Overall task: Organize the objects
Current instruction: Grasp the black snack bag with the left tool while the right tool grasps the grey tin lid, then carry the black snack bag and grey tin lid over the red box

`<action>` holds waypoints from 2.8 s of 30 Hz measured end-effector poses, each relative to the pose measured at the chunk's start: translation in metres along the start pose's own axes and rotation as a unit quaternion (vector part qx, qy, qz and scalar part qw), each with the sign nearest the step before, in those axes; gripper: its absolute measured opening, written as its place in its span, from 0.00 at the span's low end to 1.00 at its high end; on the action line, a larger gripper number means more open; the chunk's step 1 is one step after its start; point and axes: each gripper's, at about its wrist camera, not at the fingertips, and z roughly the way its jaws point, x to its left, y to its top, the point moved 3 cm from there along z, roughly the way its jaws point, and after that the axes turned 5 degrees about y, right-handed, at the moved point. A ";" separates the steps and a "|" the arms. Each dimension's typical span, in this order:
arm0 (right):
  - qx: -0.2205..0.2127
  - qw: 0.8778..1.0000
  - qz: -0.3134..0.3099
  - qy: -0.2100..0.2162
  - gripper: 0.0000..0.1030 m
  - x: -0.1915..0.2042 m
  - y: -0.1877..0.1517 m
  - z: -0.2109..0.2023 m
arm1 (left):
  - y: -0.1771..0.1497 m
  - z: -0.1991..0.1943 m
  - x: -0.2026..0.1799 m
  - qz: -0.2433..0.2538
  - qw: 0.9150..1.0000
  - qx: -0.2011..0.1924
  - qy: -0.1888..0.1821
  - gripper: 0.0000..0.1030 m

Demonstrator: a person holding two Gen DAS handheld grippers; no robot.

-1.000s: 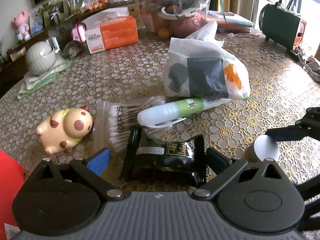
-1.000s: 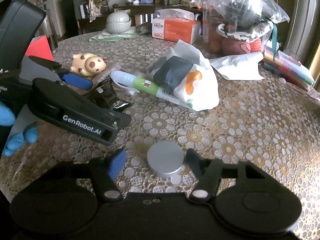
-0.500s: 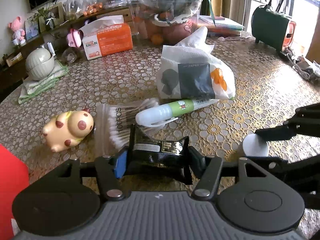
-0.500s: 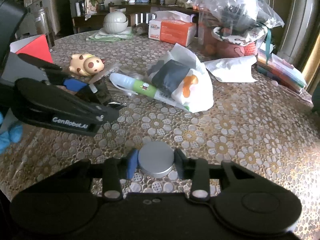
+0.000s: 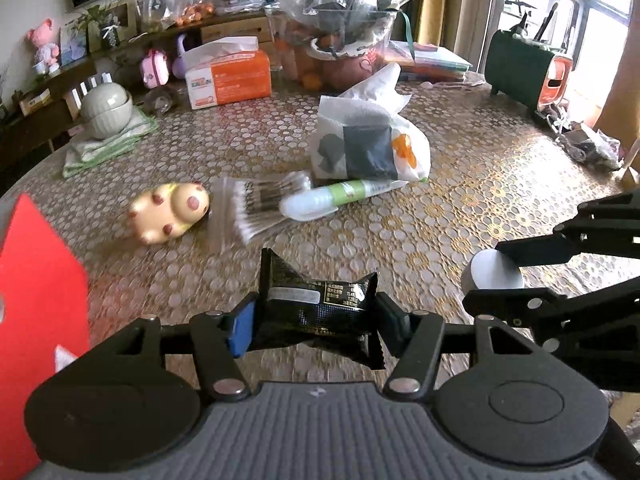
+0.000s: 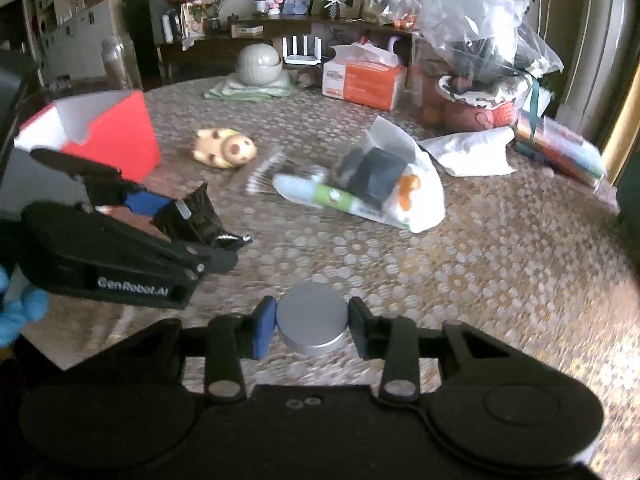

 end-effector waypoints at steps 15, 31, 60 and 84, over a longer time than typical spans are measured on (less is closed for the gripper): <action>-0.019 0.999 -0.034 0.003 0.37 0.056 0.003 -0.046 | -0.028 -0.079 0.023 -0.009 1.000 -0.019 -0.009 0.59; -0.030 0.996 -0.077 0.027 0.37 0.130 0.015 -0.052 | -0.059 -0.141 0.063 -0.017 0.999 -0.038 -0.014 0.59; -0.035 0.983 -0.157 0.087 0.37 0.263 0.098 0.027 | -0.087 -0.180 0.237 -0.090 0.988 -0.037 0.117 0.59; 0.050 0.984 -0.152 0.075 0.37 0.297 0.114 0.132 | -0.073 -0.070 0.308 -0.105 0.975 0.070 0.181 0.59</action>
